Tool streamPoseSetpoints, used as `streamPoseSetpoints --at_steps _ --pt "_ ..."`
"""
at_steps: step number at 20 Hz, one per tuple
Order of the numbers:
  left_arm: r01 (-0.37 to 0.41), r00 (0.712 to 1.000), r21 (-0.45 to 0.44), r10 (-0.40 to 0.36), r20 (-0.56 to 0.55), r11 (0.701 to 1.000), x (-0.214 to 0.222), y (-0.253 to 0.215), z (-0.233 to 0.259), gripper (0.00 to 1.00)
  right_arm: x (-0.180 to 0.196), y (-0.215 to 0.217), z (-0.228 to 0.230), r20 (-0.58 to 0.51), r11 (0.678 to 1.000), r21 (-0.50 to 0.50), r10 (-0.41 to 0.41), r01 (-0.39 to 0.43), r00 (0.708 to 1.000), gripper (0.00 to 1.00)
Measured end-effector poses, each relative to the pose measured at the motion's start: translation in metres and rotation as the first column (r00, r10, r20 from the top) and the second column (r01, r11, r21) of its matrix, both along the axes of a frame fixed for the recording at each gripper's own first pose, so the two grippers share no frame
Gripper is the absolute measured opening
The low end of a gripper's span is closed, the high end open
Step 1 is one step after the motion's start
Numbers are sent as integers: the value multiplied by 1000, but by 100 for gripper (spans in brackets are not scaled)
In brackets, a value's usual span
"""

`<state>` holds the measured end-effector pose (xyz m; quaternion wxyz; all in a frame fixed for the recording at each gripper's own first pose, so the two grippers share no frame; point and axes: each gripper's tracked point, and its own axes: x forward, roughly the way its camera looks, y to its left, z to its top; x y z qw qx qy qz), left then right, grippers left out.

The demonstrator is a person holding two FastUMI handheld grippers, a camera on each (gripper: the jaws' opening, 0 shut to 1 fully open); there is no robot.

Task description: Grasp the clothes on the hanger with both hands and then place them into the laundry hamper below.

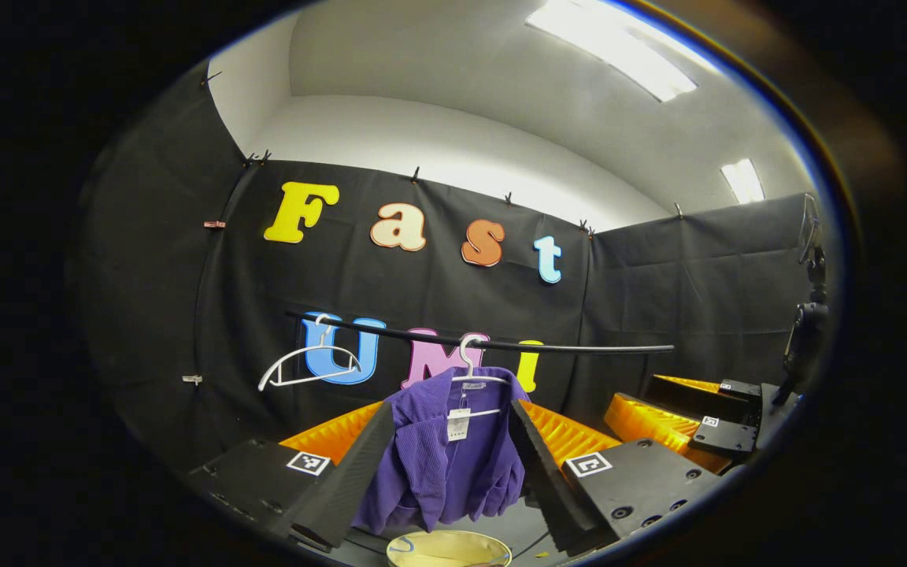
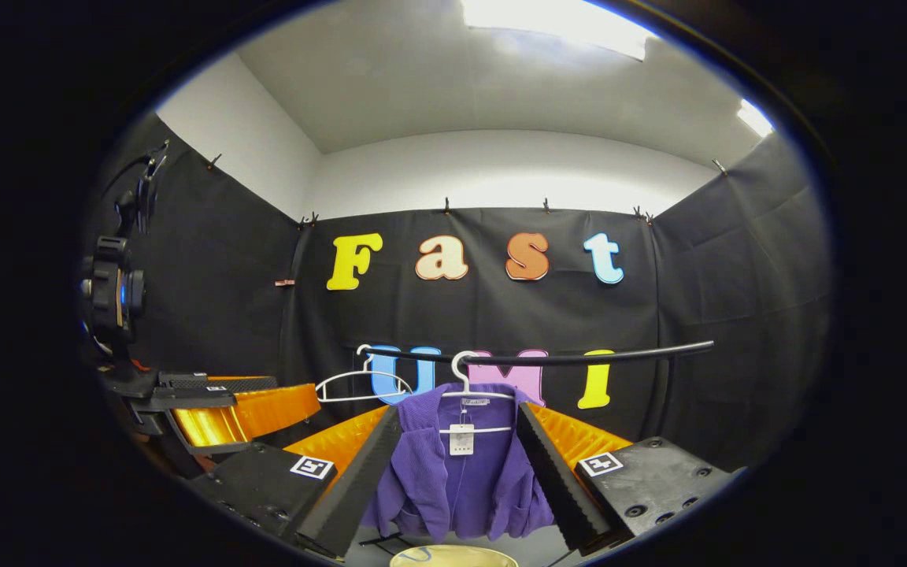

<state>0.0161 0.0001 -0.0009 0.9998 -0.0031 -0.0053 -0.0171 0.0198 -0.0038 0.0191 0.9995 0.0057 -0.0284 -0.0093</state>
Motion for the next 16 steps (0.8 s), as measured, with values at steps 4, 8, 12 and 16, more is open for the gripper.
streamPoseSetpoints --at_steps 4,8,12,16 --pt "6 1000 5 -6 2 1000 -1 2 2 93 -2 -1 2 5 1000 -15 -19 19 1000 96" --pt "31 999 3 -31 -7 1000 -1 3 1 93 -5 -2 1 1 998 -20 -54 54 999 96" --pt "81 996 10 -81 -23 997 2 7 -2 93 -5 8 -5 -6 996 -12 -87 87 996 96" --pt "120 992 19 -119 -31 993 8 16 -12 93 -6 16 -14 -24 992 -29 -125 124 992 97"
